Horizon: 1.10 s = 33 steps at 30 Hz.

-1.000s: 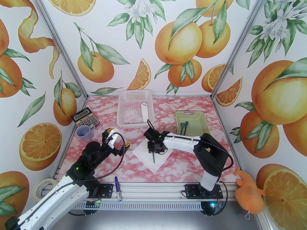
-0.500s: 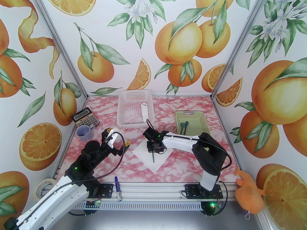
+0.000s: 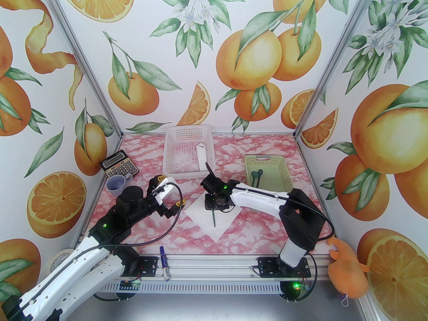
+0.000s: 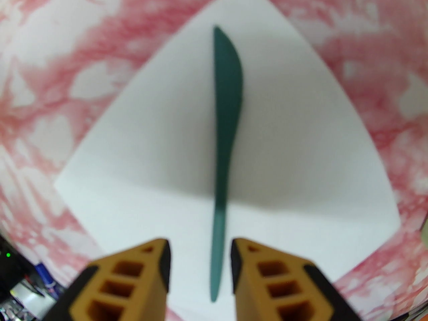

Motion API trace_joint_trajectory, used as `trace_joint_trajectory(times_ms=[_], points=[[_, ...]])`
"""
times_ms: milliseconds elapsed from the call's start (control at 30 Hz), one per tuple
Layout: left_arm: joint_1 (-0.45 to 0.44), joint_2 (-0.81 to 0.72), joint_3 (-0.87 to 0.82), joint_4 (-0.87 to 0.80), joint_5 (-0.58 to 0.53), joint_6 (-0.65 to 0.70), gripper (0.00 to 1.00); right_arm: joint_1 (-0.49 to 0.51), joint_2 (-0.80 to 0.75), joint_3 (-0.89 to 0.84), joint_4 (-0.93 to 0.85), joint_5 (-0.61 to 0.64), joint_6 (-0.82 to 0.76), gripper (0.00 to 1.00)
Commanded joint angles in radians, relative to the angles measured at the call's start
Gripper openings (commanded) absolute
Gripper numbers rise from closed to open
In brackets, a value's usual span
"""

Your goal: Place the utensils on the paper napkin and roll it up

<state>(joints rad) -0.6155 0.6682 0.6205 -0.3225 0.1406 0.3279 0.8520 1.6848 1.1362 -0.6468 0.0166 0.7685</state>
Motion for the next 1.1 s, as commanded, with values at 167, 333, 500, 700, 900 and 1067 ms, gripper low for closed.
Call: trace_joint_trajectory(times_ms=[167,333,500,700,900,1067], points=[[0.002,0.038,0.021,0.010,0.063,0.088,1.00,-0.160,-0.173,0.007,-0.105,0.035,-0.122,0.39],[0.002,0.054,0.005,0.016,0.106,0.185,1.00,-0.287,-0.233,0.016,-0.164,0.030,-0.211,0.43],[0.001,0.056,-0.064,0.086,0.122,0.202,1.00,-0.461,-0.278,0.002,-0.166,0.010,-0.284,0.47],[0.002,0.073,-0.092,0.118,0.149,0.177,1.00,-0.603,-0.227,0.014,-0.182,0.020,-0.358,0.47],[0.002,0.097,-0.091,0.135,0.159,0.163,1.00,-0.705,-0.150,0.015,-0.129,-0.006,-0.382,0.47],[0.002,0.109,-0.090,0.125,0.169,0.170,1.00,-0.739,-0.067,0.051,-0.122,-0.013,-0.398,0.46]])
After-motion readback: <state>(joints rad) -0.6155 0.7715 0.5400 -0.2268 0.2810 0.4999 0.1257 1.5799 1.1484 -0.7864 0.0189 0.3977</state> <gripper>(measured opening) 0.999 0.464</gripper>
